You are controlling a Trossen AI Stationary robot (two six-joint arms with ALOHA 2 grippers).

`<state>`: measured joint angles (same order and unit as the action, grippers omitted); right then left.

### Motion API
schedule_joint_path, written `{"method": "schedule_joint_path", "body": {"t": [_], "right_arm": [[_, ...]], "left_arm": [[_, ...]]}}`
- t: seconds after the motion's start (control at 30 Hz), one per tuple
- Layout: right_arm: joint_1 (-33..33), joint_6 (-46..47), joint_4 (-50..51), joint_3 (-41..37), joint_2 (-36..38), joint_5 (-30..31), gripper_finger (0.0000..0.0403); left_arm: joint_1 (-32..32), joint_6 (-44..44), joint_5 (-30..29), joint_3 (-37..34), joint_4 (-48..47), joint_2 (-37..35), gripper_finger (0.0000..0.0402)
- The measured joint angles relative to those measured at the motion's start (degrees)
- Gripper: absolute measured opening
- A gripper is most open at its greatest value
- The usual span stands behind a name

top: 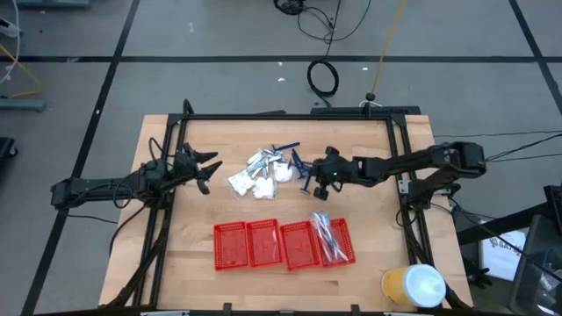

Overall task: Pick & Place Travel size toiletries
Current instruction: Put the blue razor into the middle right red bin

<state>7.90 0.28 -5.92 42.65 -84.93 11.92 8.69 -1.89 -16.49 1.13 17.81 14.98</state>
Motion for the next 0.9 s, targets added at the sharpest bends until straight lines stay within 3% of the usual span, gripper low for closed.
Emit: {"method": "schedule_joint_path", "body": {"t": [0.1, 0.3, 0.57, 0.73, 0.9], "right_arm": [[0.00, -1.62, -6.14, -0.13, 3.06, -0.39, 0.0022], [-1.52, -4.07, -28.04, -2.50, 1.66, -10.67, 0.0024], [-3.73, -3.57, -33.35, -2.85, -3.33, -14.19, 0.0024], [-7.93, -3.00, -30.92, -2.86, -2.31, -29.58, 0.0023], [-11.94, 5.48, -28.35, -2.72, -0.74, -43.67, 0.0023]], "left_arm": [[-0.02, -0.82, 0.36, 0.02, 2.55, 0.29, 0.0166], [-0.17, -8.16, 4.09, 0.02, 3.55, 2.38, 0.0166], [-2.10, -15.58, 5.16, 0.02, 6.55, 9.34, 0.0166], [-2.89, -10.64, 3.61, 0.02, 10.41, 14.26, 0.0166], [-2.75, -7.33, -2.04, 0.02, 11.54, 17.47, 0.0166]]}}
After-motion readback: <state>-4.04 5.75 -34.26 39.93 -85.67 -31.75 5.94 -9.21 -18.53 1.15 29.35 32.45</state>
